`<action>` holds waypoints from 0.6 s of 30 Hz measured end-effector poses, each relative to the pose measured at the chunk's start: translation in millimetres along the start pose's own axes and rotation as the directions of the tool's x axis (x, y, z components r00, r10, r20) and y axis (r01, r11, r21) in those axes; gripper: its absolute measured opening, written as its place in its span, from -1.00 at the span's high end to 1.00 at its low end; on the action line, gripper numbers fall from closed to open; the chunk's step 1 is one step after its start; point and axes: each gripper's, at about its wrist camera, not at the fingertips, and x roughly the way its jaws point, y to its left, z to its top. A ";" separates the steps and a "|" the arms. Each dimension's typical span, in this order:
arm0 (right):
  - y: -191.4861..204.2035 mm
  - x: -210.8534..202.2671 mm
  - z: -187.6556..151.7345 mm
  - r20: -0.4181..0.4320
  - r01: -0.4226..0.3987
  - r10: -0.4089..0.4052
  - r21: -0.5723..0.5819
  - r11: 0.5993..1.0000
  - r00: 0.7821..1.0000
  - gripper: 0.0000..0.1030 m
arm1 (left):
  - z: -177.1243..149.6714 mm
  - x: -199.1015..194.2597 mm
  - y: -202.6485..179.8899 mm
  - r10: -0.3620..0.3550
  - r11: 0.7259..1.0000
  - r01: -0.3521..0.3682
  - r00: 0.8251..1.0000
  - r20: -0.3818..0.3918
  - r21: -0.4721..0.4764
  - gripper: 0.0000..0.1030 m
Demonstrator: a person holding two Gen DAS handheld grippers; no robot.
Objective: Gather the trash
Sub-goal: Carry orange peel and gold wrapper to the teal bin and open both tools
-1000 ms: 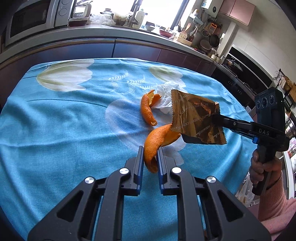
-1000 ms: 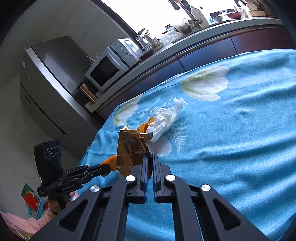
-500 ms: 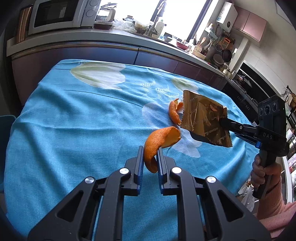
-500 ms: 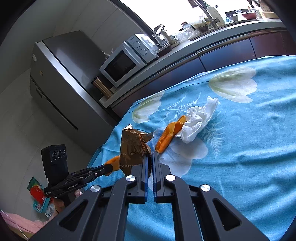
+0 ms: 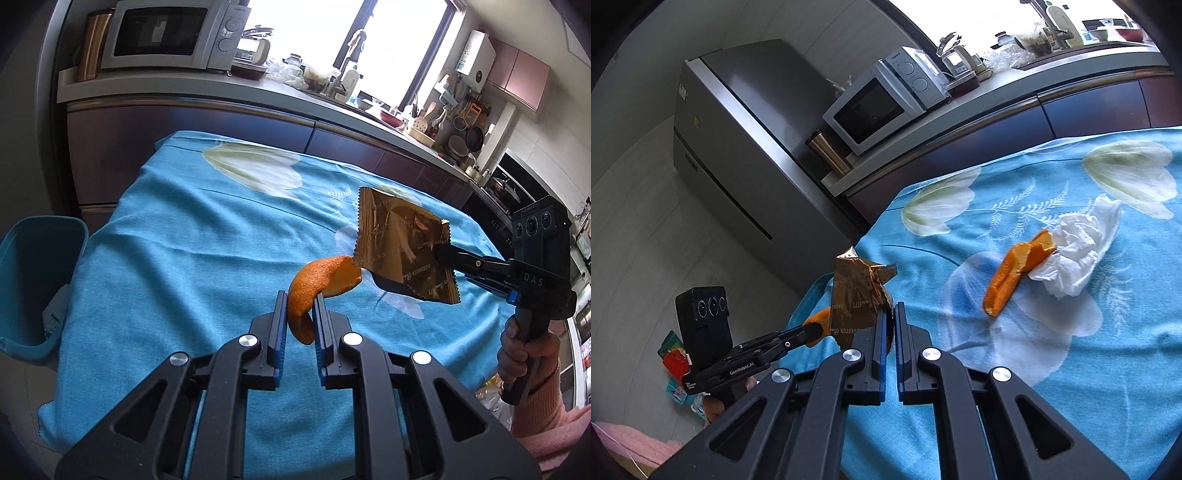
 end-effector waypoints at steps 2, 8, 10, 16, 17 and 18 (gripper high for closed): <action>5.7 7.4 2.4 -0.009 -0.013 0.013 -0.011 1.000 1.000 0.93 | -2.1 -7.1 7.2 0.011 1.000 -0.010 1.000 0.010 -0.016 0.73; 23.9 30.2 7.2 -0.043 -0.048 0.046 -0.039 0.998 0.998 0.93 | -6.4 -27.4 35.0 0.053 0.996 -0.051 0.998 0.032 -0.070 0.74; 29.3 38.0 9.1 -0.055 -0.057 0.055 -0.049 0.997 0.997 0.93 | -6.7 -35.7 43.2 0.067 0.994 -0.063 0.997 0.044 -0.088 0.75; 47.9 62.7 12.6 -0.092 -0.091 0.084 -0.076 0.993 0.992 0.93 | -7.5 -53.2 68.3 0.111 0.986 -0.101 0.992 0.067 -0.132 0.75; 50.7 66.2 13.7 -0.097 -0.097 0.089 -0.080 0.992 0.991 0.93 | -7.3 -55.6 71.8 0.117 0.985 -0.107 0.991 0.070 -0.138 0.75; 53.4 69.3 14.6 -0.102 -0.102 0.093 -0.084 0.991 0.990 0.93 | -7.4 -58.1 75.0 0.123 0.983 -0.112 0.990 0.073 -0.144 0.75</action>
